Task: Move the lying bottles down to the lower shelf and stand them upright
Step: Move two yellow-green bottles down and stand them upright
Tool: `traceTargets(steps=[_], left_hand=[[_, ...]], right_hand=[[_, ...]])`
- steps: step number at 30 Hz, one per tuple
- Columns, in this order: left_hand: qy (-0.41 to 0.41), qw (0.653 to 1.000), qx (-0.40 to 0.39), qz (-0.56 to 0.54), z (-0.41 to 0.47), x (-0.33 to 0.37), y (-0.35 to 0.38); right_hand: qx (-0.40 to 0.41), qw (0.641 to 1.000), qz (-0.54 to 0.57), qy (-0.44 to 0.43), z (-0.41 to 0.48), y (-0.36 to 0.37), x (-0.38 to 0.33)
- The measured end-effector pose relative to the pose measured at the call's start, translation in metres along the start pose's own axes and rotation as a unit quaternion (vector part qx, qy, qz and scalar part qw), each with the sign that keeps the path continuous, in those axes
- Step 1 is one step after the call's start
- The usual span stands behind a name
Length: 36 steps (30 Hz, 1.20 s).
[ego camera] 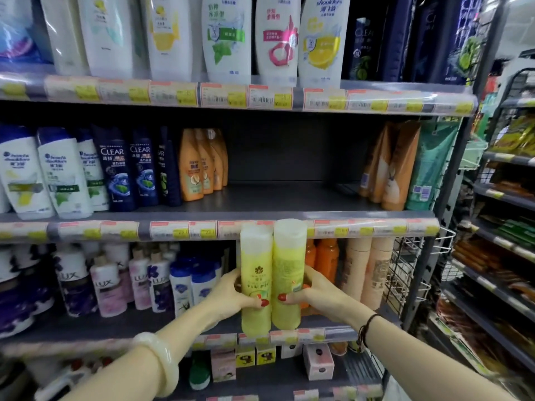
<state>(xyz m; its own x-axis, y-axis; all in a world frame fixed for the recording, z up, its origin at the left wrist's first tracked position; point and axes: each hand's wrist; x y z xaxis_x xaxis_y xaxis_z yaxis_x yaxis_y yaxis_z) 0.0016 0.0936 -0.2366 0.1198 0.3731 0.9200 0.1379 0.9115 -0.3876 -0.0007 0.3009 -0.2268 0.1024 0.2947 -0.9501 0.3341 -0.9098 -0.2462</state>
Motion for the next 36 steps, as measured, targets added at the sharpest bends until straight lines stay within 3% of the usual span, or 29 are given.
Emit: traceTargets(steps=[16,26,36], left_hand=[[-0.002,0.999,0.039,0.022,0.042,-0.06,0.018],[0.016,0.999,0.017,0.023,0.056,-0.063,0.01],[-0.023,0.998,0.054,0.0,0.053,-0.069,0.002]], right_hand=[[0.058,0.998,0.017,-0.01,0.074,0.01,0.075],[0.043,0.999,0.029,-0.001,0.091,0.006,0.078],[0.058,0.998,0.015,0.001,0.1,0.011,0.082]])
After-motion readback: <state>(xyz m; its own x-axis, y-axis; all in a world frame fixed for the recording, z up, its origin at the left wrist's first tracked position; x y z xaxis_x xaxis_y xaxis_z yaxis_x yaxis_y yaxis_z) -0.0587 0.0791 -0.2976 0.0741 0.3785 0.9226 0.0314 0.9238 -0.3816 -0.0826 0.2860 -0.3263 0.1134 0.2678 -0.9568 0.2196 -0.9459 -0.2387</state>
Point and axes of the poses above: each hand's wrist, its own z-axis towards the middle knuckle, its own y-axis out of the palm, x = y × z, and after that the axes turned 8 degrees about y, right-handed
